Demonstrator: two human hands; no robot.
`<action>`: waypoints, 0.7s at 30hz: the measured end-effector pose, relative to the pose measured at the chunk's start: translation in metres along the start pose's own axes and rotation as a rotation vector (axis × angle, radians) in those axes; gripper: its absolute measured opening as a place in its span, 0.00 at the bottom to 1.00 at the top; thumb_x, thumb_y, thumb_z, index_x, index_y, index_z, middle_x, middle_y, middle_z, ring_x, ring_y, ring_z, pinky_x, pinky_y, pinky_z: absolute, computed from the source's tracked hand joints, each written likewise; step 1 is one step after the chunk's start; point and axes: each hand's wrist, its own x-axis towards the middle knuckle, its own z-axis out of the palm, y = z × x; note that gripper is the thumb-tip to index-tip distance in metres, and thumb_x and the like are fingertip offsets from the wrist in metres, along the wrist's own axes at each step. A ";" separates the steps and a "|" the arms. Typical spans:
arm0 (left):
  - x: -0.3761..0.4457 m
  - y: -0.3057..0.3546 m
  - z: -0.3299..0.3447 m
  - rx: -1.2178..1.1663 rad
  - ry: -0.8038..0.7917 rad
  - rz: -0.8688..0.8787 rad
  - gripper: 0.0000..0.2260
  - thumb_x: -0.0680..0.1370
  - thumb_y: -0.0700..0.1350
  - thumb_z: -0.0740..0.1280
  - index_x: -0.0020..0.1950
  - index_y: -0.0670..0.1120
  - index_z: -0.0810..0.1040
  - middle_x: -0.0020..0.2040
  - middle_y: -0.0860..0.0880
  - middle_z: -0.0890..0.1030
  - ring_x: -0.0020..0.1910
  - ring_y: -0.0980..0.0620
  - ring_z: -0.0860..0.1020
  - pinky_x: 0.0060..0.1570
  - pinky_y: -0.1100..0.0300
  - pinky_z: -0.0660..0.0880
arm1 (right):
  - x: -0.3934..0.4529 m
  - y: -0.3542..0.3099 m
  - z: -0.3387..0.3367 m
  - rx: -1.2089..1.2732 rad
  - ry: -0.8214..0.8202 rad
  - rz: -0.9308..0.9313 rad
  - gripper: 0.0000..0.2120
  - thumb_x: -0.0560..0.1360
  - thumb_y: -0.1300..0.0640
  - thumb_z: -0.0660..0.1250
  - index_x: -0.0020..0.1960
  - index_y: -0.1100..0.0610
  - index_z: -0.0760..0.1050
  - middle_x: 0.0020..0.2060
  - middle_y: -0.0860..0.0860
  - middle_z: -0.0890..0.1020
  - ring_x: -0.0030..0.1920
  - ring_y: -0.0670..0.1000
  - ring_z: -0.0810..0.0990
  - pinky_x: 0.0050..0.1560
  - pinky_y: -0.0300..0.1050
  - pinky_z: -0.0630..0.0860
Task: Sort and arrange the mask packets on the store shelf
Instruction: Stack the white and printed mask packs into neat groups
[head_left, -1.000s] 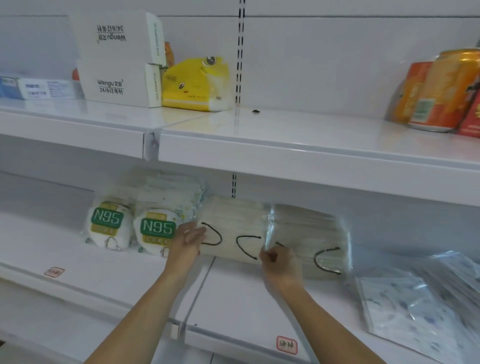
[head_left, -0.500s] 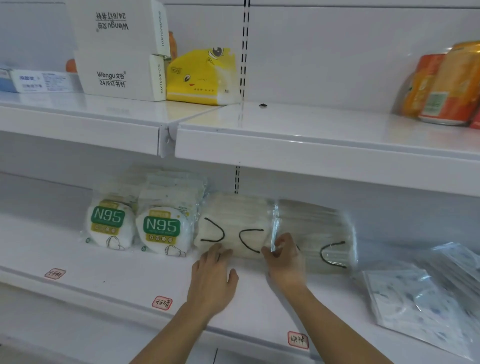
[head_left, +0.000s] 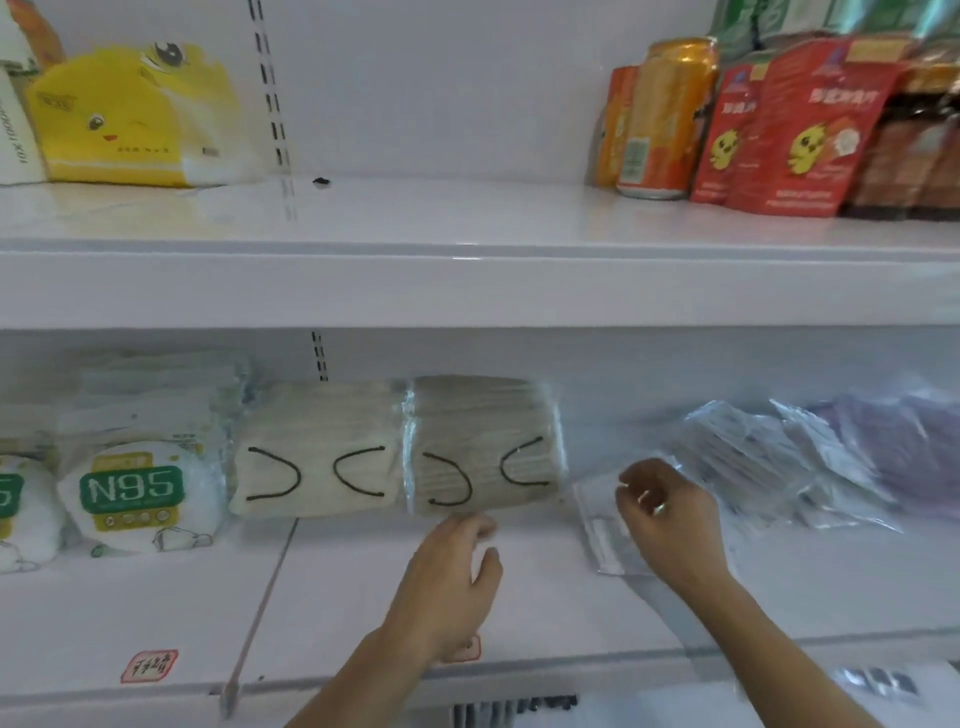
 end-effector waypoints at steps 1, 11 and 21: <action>0.005 0.014 0.014 -0.031 -0.048 -0.006 0.17 0.83 0.52 0.61 0.71 0.53 0.72 0.67 0.59 0.74 0.66 0.60 0.72 0.66 0.60 0.71 | 0.007 0.013 -0.017 -0.012 0.003 0.016 0.11 0.73 0.63 0.74 0.45 0.47 0.78 0.37 0.41 0.82 0.39 0.44 0.80 0.40 0.34 0.72; 0.068 0.118 0.086 -0.324 -0.001 -0.308 0.20 0.74 0.46 0.71 0.61 0.55 0.66 0.54 0.53 0.80 0.51 0.53 0.78 0.49 0.62 0.73 | 0.023 0.114 -0.057 -0.208 -0.452 0.053 0.27 0.73 0.52 0.73 0.69 0.44 0.69 0.66 0.48 0.70 0.65 0.52 0.73 0.65 0.43 0.69; 0.086 0.142 0.119 -0.857 0.334 -0.564 0.24 0.65 0.27 0.77 0.57 0.44 0.77 0.46 0.45 0.83 0.42 0.46 0.84 0.35 0.59 0.81 | 0.063 0.141 -0.038 -0.119 -0.388 -0.087 0.21 0.77 0.50 0.66 0.70 0.45 0.69 0.67 0.46 0.70 0.65 0.51 0.72 0.64 0.47 0.71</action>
